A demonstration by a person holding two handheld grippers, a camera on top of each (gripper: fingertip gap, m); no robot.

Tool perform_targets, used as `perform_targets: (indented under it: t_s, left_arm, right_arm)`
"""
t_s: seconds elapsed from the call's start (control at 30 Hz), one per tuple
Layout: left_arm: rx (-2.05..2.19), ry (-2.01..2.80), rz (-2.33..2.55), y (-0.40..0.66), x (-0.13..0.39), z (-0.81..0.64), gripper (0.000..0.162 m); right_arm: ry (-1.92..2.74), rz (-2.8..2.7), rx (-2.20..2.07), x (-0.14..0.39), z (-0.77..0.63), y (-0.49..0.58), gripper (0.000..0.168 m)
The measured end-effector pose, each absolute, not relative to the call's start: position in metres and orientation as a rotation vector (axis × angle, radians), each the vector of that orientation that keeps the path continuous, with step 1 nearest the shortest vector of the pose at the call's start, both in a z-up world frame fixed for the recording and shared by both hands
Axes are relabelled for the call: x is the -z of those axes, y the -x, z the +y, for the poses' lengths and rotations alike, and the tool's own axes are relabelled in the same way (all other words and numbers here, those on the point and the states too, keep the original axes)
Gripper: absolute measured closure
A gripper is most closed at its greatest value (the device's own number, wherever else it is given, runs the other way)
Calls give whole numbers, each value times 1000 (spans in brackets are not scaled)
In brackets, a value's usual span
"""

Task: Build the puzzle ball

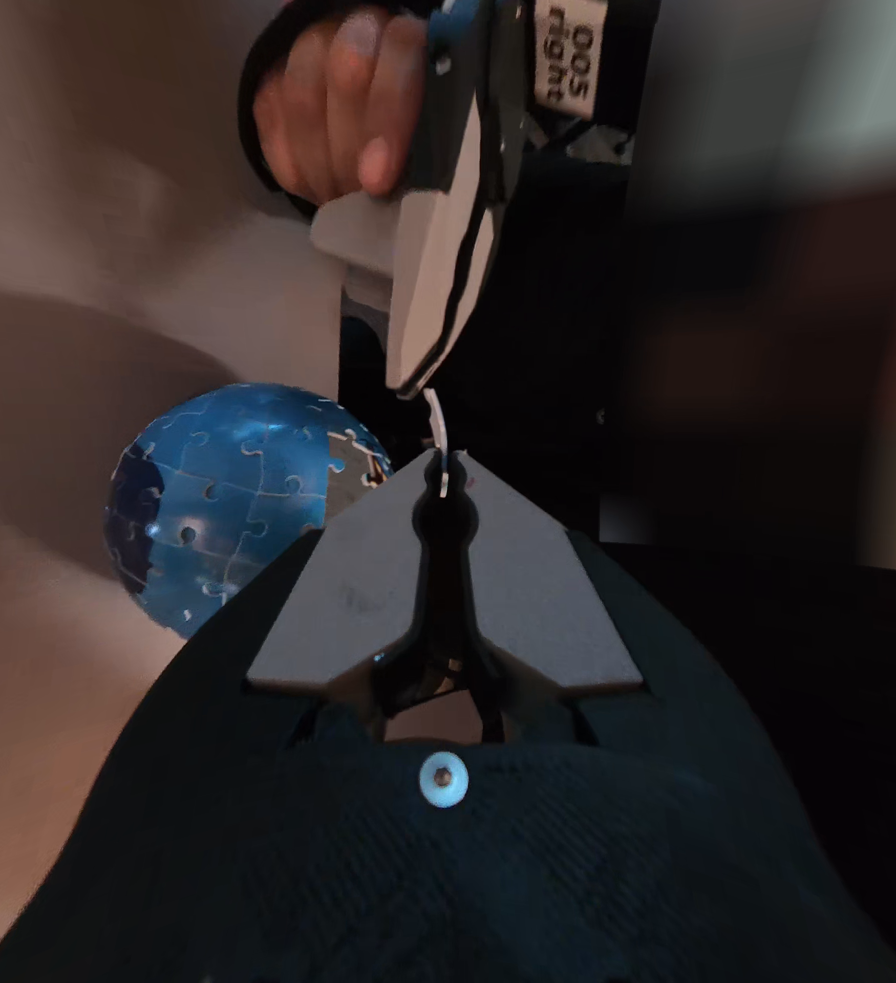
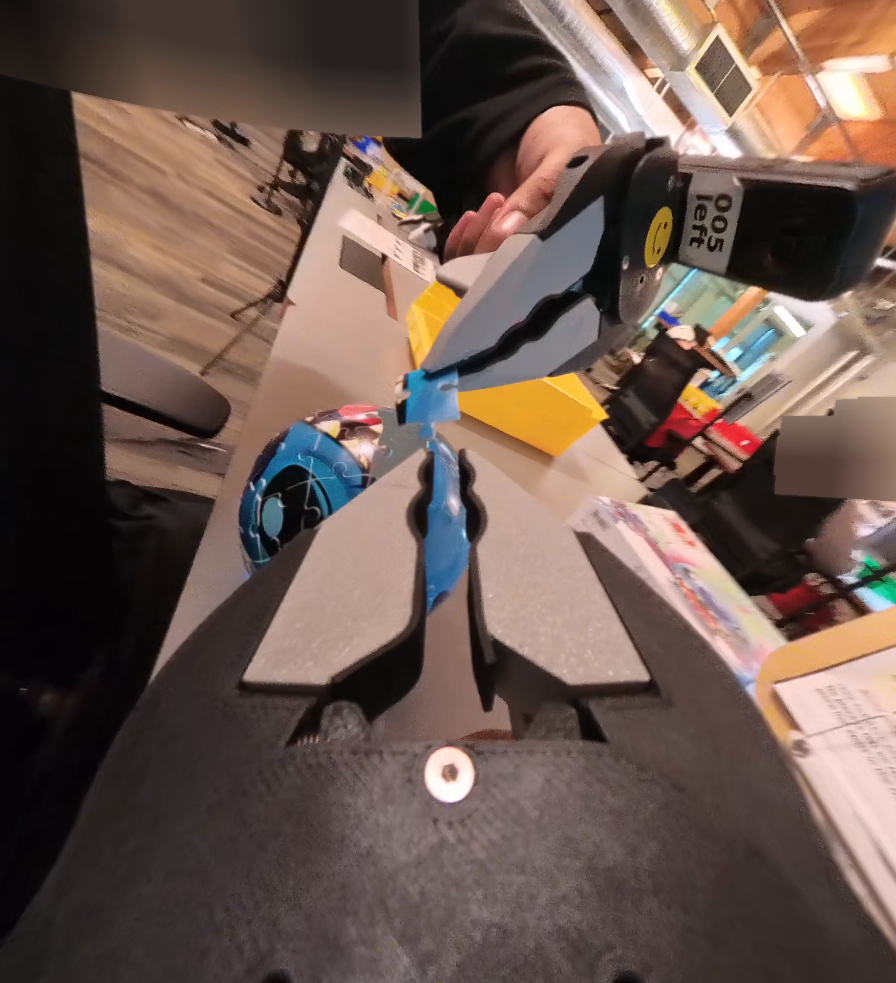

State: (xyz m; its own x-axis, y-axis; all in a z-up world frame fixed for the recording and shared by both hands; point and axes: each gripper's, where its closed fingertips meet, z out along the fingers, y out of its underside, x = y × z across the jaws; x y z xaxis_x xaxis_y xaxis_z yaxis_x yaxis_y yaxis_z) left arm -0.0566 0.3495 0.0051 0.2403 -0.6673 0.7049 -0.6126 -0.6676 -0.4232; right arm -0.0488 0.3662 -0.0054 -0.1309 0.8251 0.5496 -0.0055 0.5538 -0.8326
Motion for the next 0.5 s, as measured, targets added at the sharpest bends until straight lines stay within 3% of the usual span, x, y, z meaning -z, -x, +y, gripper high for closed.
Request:
perform_targets:
  t_s: [0.2, 0.37, 0.5]
  left_arm:
    - [1527, 2358, 1210, 54, -10, 346, 162]
    - [1534, 2334, 1215, 52, -9, 344, 162]
    - [1558, 2331, 1210, 49, -11, 345, 162]
  right_arm:
    - [674, -1483, -727, -4, 355, 45, 168]
    - [682, -1463, -699, -8, 356, 43, 154]
    - [660, -1482, -674, -6, 354, 44, 159]
